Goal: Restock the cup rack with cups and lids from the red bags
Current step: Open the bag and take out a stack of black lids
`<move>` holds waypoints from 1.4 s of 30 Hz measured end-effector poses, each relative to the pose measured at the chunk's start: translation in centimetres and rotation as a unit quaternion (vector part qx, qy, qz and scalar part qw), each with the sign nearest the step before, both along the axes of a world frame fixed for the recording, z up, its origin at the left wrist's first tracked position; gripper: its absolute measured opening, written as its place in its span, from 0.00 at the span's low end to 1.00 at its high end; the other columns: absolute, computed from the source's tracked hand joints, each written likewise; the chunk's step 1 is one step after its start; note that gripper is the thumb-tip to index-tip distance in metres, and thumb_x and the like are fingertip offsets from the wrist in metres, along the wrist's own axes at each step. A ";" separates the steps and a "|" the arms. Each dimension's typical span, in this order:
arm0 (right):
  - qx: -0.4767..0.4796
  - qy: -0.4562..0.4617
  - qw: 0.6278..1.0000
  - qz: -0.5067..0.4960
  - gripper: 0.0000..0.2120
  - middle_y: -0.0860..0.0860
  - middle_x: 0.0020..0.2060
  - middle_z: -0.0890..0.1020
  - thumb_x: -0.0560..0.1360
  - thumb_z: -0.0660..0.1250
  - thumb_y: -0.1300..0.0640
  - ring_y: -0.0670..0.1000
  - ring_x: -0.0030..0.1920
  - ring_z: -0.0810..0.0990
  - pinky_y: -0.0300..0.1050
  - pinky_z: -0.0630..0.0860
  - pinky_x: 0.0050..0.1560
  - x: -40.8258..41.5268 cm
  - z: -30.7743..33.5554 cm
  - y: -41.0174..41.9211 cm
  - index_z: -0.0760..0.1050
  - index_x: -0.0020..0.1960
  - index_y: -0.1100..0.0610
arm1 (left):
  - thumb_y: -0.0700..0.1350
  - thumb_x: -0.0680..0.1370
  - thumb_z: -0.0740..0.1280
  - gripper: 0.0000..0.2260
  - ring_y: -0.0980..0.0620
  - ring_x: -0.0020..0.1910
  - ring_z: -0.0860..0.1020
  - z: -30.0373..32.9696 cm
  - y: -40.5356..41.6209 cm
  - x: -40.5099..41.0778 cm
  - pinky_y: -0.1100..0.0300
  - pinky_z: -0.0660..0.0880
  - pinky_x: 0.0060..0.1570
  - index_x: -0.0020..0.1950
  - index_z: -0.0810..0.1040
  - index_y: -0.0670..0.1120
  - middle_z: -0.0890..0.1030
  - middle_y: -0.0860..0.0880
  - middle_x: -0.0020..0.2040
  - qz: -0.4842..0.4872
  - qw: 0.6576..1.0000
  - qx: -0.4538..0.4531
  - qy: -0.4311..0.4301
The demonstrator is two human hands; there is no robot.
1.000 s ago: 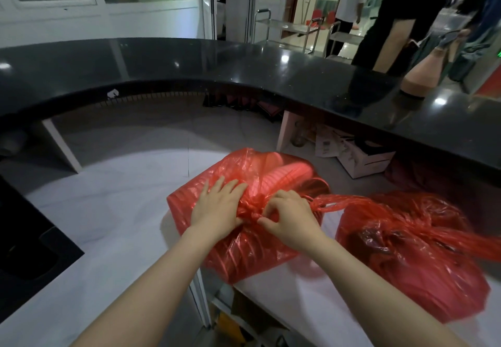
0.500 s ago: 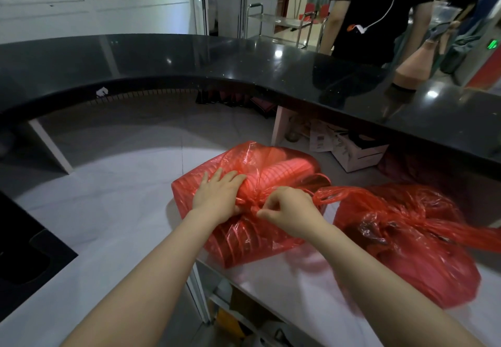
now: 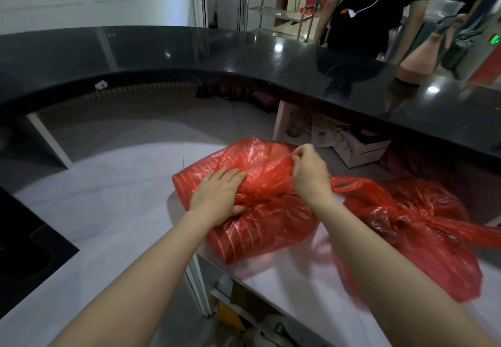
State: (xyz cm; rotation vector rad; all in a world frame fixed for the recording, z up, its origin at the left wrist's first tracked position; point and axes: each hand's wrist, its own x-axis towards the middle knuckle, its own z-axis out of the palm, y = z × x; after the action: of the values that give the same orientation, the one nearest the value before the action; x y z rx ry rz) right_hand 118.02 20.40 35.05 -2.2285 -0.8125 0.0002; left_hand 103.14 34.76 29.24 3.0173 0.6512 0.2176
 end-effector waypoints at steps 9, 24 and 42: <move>-0.035 0.081 0.989 0.122 0.23 0.48 0.45 0.79 0.74 0.62 0.60 0.48 0.41 0.78 0.43 0.72 0.44 -0.4 -1.9 -1.3 0.66 0.68 0.51 | 0.67 0.65 0.71 0.49 0.48 0.75 0.57 -0.5 -0.1 -1.7 0.47 0.59 0.70 0.76 0.44 0.61 0.46 0.55 0.79 -0.009 0.981 -0.157 -0.116; -0.105 -0.075 0.991 -0.046 0.18 0.57 0.52 0.79 0.70 0.60 0.65 0.62 0.53 0.76 0.54 0.73 0.51 0.3 -2.7 -2.3 0.72 0.59 0.54 | 0.46 0.80 0.63 0.16 0.48 0.66 0.72 0.2 5.4 -5.2 0.56 0.67 0.63 0.68 0.74 0.50 0.74 0.49 0.68 0.101 0.971 -0.190 -0.108; -0.212 -0.189 0.951 0.120 0.09 0.50 0.46 0.78 0.67 0.65 0.60 0.56 0.52 0.75 0.53 0.65 0.62 -1.1 0.5 -3.7 0.81 0.44 0.54 | 0.27 0.72 0.57 0.24 0.49 0.61 0.75 3.1 3.5 -8.9 0.56 0.71 0.61 0.62 0.75 0.47 0.78 0.48 0.60 0.294 0.753 -0.364 -0.463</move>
State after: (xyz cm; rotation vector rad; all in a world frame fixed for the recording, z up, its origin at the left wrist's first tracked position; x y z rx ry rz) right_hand 116.91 16.66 35.54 -2.5533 -1.4005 -0.1522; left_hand 94.28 38.29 32.31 1.5613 1.1358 1.0749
